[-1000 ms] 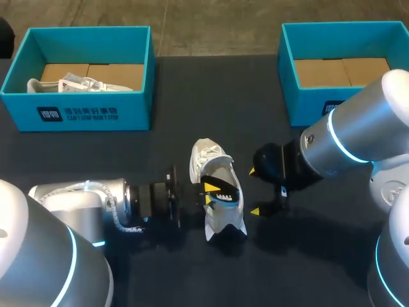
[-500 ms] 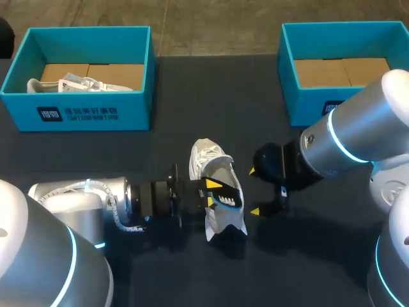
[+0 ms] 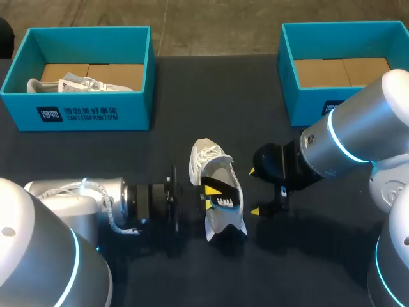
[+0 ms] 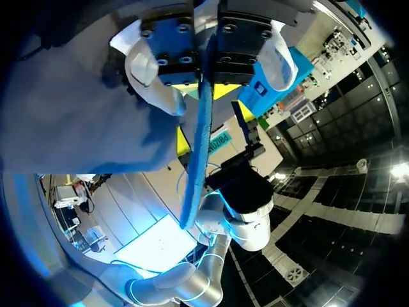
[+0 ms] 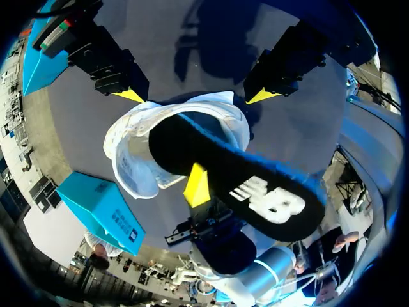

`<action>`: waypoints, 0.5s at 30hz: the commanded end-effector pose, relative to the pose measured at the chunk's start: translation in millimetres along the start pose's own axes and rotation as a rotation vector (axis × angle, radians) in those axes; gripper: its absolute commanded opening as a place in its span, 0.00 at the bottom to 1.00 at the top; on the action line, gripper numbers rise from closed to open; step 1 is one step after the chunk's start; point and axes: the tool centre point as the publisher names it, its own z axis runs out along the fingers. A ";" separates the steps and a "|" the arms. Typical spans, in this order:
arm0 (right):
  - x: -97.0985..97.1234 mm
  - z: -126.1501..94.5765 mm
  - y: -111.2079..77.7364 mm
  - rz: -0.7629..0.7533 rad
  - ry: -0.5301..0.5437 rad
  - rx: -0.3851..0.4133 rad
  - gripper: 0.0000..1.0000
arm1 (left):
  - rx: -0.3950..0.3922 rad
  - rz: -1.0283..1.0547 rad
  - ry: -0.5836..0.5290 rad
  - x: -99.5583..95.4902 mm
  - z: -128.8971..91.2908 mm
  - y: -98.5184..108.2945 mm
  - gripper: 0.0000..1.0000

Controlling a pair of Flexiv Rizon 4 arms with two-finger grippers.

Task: Take the shoe out of the shoebox, open the shoe tongue, remove and reinsert the insole, then place the shoe into the shoebox

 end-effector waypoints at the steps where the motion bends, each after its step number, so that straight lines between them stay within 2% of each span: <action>1: 0.9 1.1 -0.2 0.000 -0.002 -0.001 1.00 | -0.016 0.026 0.032 -2.4 5.5 12.4 0.00; 8: 0.9 1.1 -0.2 0.000 -0.002 -0.001 1.00 | -0.042 0.074 0.040 -13.5 9.6 26.6 0.00; 15: 0.9 1.1 -0.2 0.000 -0.002 -0.001 1.00 | -0.058 0.091 0.057 -14.1 12.0 33.6 0.00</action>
